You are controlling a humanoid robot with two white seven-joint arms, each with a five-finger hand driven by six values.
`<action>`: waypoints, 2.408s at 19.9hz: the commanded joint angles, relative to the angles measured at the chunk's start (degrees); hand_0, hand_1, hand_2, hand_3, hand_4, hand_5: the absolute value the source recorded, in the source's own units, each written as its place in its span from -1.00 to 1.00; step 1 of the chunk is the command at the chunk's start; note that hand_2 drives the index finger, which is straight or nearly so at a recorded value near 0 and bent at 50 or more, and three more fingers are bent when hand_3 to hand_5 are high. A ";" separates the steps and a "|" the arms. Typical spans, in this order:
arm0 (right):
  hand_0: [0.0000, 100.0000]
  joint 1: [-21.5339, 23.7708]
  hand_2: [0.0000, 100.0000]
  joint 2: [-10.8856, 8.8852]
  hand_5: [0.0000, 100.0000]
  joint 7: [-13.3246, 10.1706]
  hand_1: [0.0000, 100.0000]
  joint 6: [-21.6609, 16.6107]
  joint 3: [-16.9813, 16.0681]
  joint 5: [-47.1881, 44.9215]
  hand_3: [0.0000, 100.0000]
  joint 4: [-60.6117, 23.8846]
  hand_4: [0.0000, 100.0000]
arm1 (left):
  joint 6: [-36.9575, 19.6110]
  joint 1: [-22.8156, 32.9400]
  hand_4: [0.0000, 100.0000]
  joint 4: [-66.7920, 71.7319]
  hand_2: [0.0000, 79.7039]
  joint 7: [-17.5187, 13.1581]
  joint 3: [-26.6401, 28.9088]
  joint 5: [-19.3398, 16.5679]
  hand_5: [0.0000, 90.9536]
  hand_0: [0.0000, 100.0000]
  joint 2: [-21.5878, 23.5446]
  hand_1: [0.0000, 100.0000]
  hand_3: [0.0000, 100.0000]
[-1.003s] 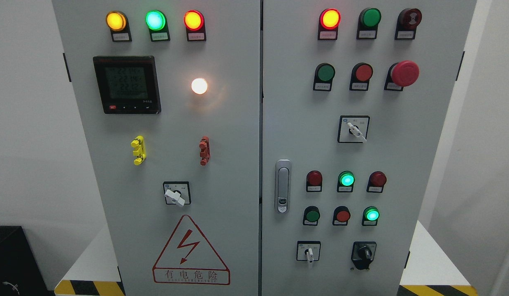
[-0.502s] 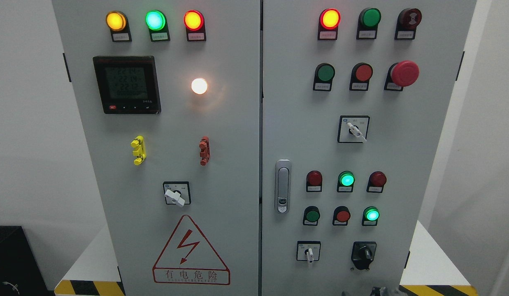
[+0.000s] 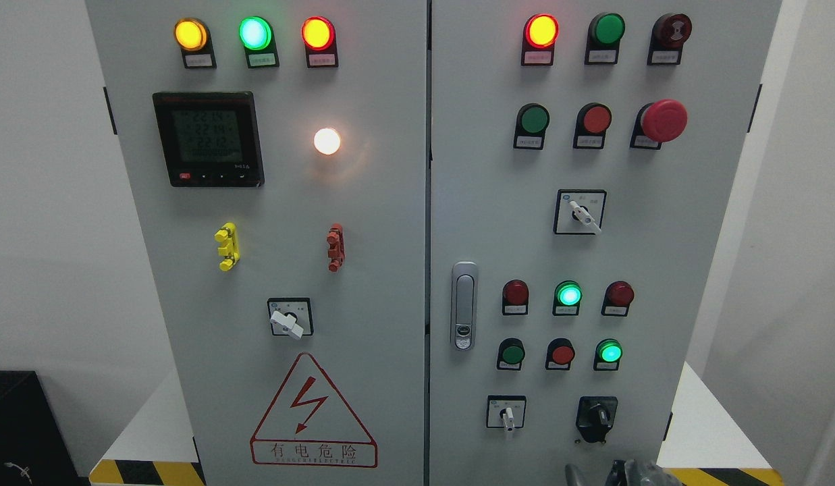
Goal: Flip black knob to close circuit
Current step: 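Raise the right hand up toward the small black rotary knob, then grip the black knob with the right hand fingers and twist it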
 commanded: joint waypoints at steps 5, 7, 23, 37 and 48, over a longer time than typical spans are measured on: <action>-1.00 -2.03 0.57 -0.01 0.63 0.30 -1.00 0.40 -1.26 1.84 0.89 0.28 0.57 | 0.04 0.00 -1.00 1.23 -1.00 0.04 -1.14 -1.23 -1.00 -0.76 0.00 0.11 -1.00; -1.00 -2.91 0.57 -0.01 0.63 0.30 -1.00 0.40 -1.61 1.84 0.89 0.55 0.57 | 0.04 0.00 -1.00 1.23 -1.00 0.04 -1.23 -1.23 -1.00 -0.76 0.00 0.11 -1.00; -1.00 -5.46 0.58 -0.36 0.62 0.30 -0.95 1.19 -2.67 2.02 0.89 3.71 0.56 | -0.05 0.00 -1.00 1.23 -1.00 0.04 -1.14 -1.23 -1.00 -0.76 0.00 0.11 -1.00; -1.00 -6.61 0.58 -0.53 0.61 0.30 -0.92 1.28 -4.08 2.02 0.89 4.15 0.56 | 0.04 0.00 -1.00 1.23 -1.00 0.04 -1.23 -1.23 -1.00 -0.76 0.00 0.11 -1.00; -1.00 -6.69 0.57 -0.53 0.60 0.30 -0.91 1.19 -5.13 2.02 0.89 4.24 0.56 | 0.04 0.00 -1.00 1.23 -1.00 0.04 -1.14 -1.14 -1.00 -0.76 0.00 0.11 -1.00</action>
